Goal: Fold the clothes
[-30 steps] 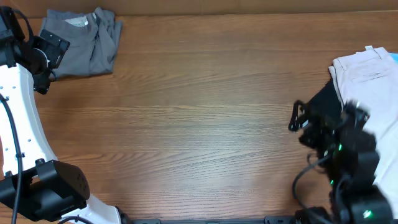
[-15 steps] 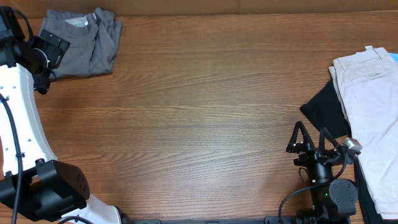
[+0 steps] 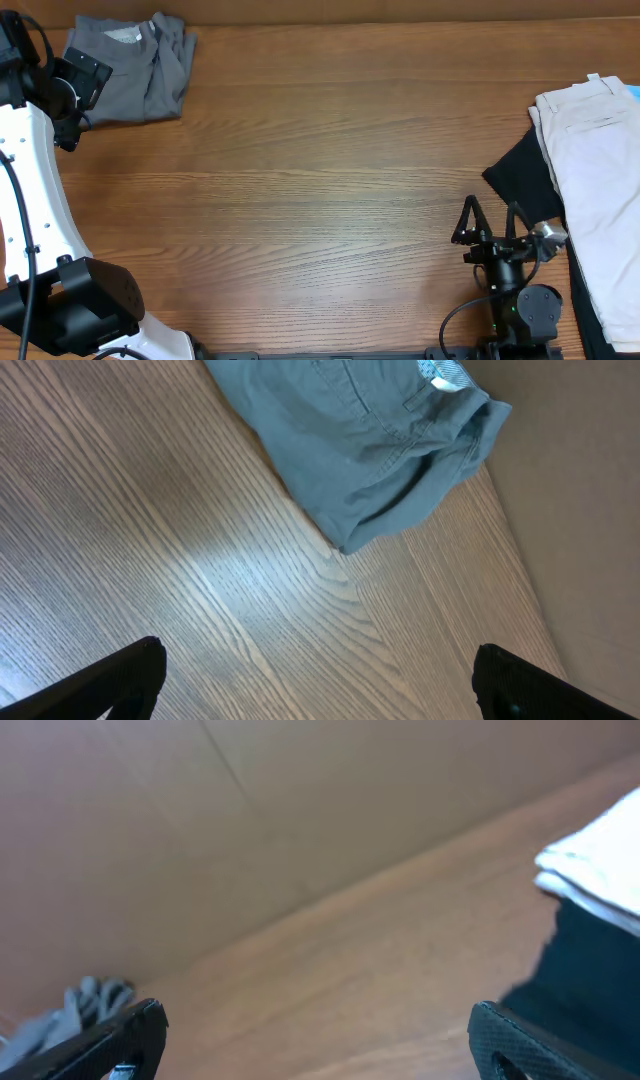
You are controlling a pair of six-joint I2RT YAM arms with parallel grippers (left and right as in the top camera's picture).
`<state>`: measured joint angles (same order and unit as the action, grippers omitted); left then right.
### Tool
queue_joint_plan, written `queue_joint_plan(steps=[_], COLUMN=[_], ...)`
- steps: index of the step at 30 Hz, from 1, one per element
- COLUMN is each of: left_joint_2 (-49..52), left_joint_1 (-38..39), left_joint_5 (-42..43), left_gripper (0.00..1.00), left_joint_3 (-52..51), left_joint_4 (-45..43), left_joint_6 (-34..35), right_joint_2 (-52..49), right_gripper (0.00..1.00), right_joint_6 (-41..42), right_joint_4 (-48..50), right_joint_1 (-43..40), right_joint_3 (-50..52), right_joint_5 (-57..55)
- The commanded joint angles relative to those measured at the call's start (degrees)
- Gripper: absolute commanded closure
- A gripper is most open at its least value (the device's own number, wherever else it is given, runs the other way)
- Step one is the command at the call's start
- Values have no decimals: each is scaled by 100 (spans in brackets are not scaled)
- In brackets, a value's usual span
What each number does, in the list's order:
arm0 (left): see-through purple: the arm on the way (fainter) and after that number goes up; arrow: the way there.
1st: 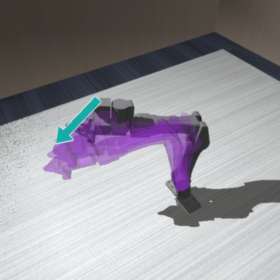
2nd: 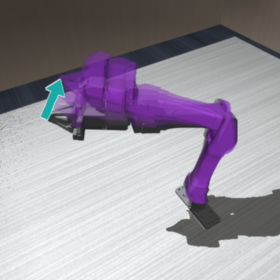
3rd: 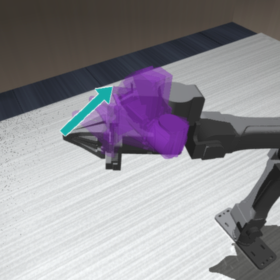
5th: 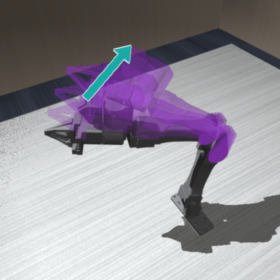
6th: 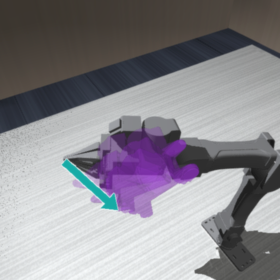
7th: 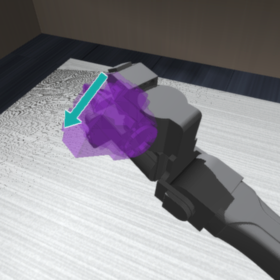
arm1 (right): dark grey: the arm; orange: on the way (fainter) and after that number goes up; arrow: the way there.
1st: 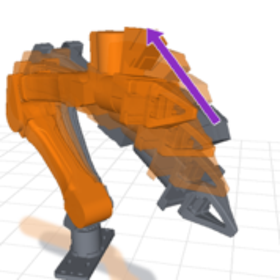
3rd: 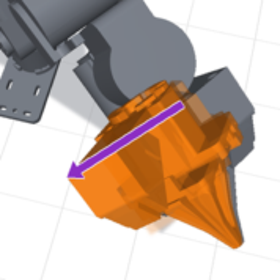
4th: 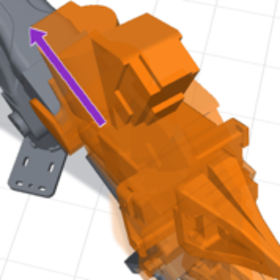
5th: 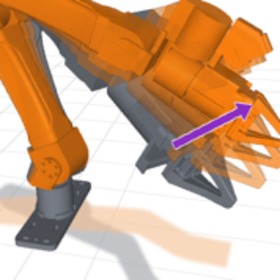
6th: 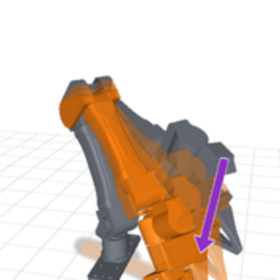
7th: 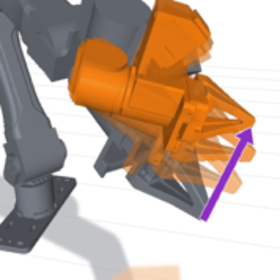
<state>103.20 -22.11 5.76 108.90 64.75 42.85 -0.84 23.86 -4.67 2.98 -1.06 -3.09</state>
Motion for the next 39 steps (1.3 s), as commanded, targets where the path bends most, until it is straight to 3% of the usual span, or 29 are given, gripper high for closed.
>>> queue_joint_plan(steps=[1,33,39], left_joint_2=[57,50,-514], left_joint_1=[44,42,208], left_joint_5=[0,0,-39], left_gripper=[0,0,0], left_joint_3=[33,31,-11], left_joint_4=[-7,-4,-4], left_joint_6=[-109,-109,-125], right_joint_2=[68,68,68], right_gripper=[0,0,0], right_joint_6=[-179,-179,-179], right_joint_4=[2,4,4], right_joint_1=[-33,-33,-33], right_joint_3=[61,61,61], right_joint_5=[96,111,111])
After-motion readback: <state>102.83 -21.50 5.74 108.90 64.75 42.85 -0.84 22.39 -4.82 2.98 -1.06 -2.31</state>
